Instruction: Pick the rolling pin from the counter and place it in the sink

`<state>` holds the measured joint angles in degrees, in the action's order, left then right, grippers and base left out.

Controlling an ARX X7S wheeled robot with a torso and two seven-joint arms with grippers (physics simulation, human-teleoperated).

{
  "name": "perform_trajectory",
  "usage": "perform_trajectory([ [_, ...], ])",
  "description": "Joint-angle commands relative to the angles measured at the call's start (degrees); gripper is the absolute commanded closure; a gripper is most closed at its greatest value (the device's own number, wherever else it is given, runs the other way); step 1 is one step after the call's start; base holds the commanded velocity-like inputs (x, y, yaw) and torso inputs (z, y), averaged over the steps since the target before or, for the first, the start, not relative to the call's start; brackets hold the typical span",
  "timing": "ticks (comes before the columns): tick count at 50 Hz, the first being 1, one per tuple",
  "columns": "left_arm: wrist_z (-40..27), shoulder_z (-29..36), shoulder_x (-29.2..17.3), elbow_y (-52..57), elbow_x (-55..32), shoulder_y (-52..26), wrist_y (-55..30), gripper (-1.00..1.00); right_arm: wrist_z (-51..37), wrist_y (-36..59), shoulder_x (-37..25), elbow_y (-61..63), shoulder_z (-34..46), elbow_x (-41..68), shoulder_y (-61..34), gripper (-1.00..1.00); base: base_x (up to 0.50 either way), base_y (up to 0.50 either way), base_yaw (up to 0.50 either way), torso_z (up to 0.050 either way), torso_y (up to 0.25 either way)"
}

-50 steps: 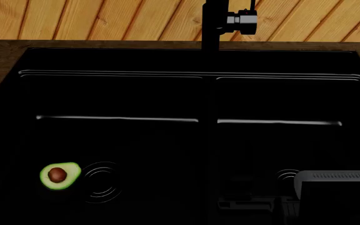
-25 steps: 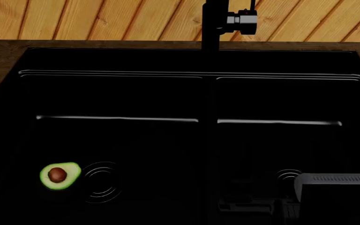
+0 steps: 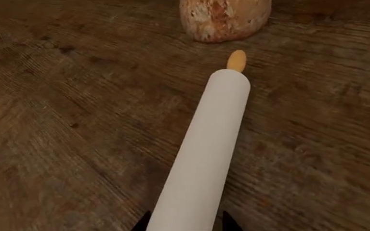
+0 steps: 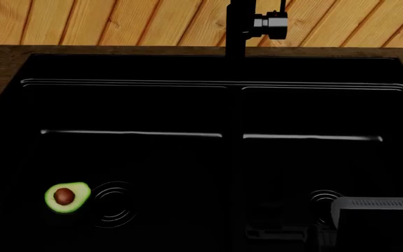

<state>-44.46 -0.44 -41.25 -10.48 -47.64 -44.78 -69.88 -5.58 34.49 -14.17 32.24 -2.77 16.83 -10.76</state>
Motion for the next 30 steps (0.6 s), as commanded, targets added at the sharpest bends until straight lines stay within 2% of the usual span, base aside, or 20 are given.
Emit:
perform_trajectory([
  [1,4.25,5.60,0.11,-0.70,1.72,1.77,-0.16,1.00,0.54,-0.17,0.86,-0.19,-1.26,-1.07,0.20,-1.00,0.00,0.00,0.00,0.000,0.000],
  [9,7.36,8.89,-0.14,3.38,2.54,1.93,2.78,1.00,0.33,-0.37,0.63,0.31,-1.63,-0.65,0.80,-1.00,0.00,0.00,0.00,0.000,0.000],
  [14,5.85,6.16,-1.20,10.57,-0.04,2.64,1.67,1.00,0.22,-0.49,0.45,0.30,-1.66,-0.53,0.86,-1.00,0.00,0.00,0.00,0.000,0.000],
  [19,4.28,5.43,-0.75,15.03,-1.24,0.20,0.64,1.00,0.14,-0.43,0.36,0.04,-1.13,-0.57,0.40,-1.00,0.00,0.00,0.00,0.000,0.000],
  [30,7.53,16.18,4.09,15.83,1.41,-8.21,0.19,1.00,-0.07,-0.10,-0.18,0.17,-0.82,-0.38,-0.01,-1.00,0.00,0.00,0.00,0.000,0.000],
])
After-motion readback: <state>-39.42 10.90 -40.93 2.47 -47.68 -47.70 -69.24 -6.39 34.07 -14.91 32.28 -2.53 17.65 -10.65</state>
